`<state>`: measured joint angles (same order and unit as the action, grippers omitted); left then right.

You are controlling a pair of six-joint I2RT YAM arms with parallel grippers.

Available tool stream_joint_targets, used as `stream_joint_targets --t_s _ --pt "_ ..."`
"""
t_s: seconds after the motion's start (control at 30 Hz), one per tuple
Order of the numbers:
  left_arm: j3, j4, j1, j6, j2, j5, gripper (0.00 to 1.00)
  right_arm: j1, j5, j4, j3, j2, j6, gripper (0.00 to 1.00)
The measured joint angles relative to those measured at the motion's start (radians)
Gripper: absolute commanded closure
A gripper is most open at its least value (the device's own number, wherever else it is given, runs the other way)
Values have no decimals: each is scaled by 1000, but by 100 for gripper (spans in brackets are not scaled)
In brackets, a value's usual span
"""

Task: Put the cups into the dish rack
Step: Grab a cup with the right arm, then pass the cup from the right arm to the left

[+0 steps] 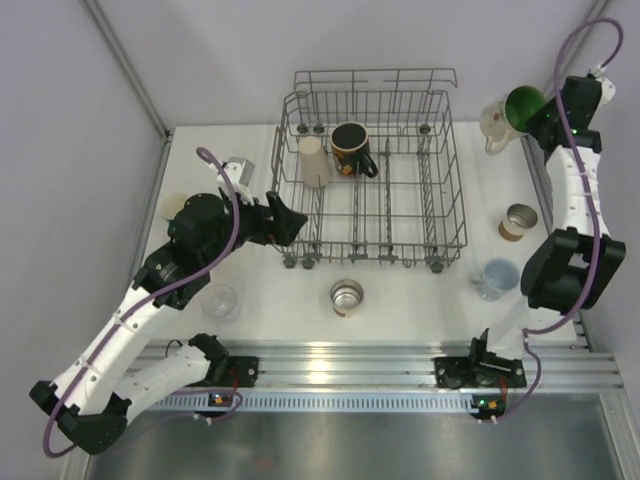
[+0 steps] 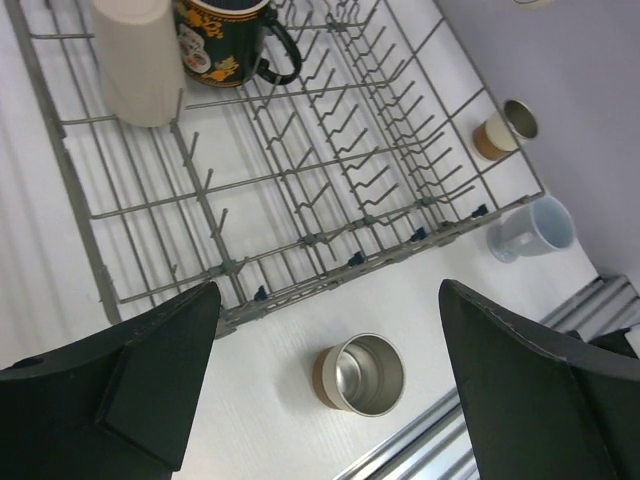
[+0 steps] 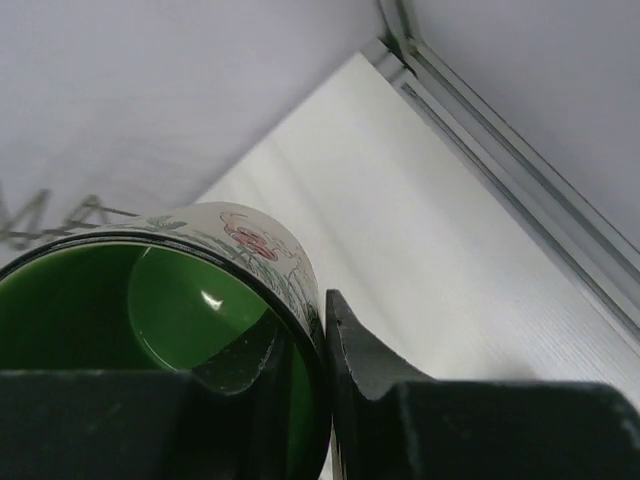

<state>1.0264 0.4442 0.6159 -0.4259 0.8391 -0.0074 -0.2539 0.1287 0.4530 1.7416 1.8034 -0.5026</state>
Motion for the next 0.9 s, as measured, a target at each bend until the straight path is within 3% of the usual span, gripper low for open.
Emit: stream_joint_targets --t_s 0.2,0.5,0.7,0.9 --pt "79 -13 0 -28 44 128 5 -3 -217 -174 -195 -263 -127 100" --pt "157 -161 0 -124 153 364 5 133 -565 -687 -577 -445 -428 100" --pt "104 -354 0 -212 159 477 6 309 -684 -1010 -802 -530 -645 100" --pt "-14 -514 0 -292 159 524 5 428 -702 -1294 -951 -620 -782 100"
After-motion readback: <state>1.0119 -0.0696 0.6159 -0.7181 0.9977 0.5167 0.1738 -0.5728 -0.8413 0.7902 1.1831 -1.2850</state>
